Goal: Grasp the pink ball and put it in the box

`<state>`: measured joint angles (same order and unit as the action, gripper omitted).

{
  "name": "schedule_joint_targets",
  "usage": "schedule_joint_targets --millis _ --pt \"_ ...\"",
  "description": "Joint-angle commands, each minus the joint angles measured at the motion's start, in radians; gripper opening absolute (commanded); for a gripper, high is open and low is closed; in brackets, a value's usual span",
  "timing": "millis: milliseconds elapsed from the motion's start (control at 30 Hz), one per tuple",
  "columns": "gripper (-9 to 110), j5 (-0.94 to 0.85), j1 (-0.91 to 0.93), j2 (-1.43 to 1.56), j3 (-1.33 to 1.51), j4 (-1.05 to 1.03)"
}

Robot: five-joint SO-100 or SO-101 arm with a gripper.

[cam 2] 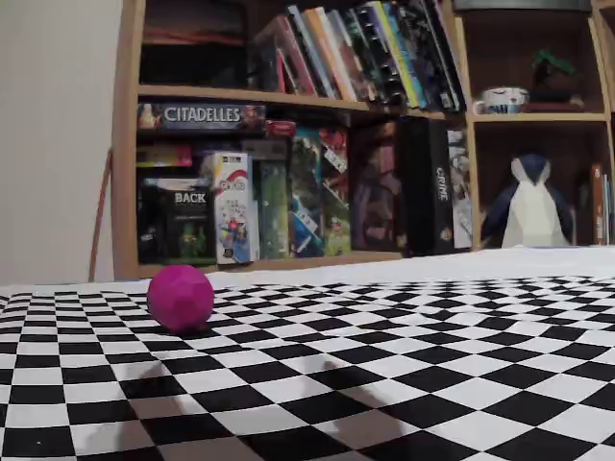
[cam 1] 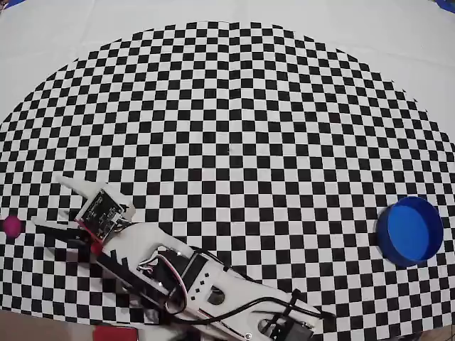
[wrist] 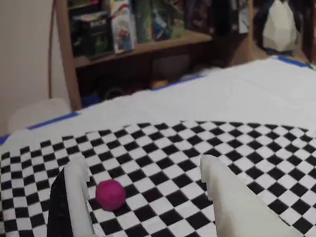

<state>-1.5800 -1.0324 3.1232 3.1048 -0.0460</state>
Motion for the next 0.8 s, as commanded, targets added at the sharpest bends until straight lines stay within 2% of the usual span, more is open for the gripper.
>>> schedule_joint_targets --millis 0,767 --pt "25 -0.011 -0.018 -0.012 0.008 0.005" --pt "25 -0.011 -0.086 -0.109 0.008 0.071"
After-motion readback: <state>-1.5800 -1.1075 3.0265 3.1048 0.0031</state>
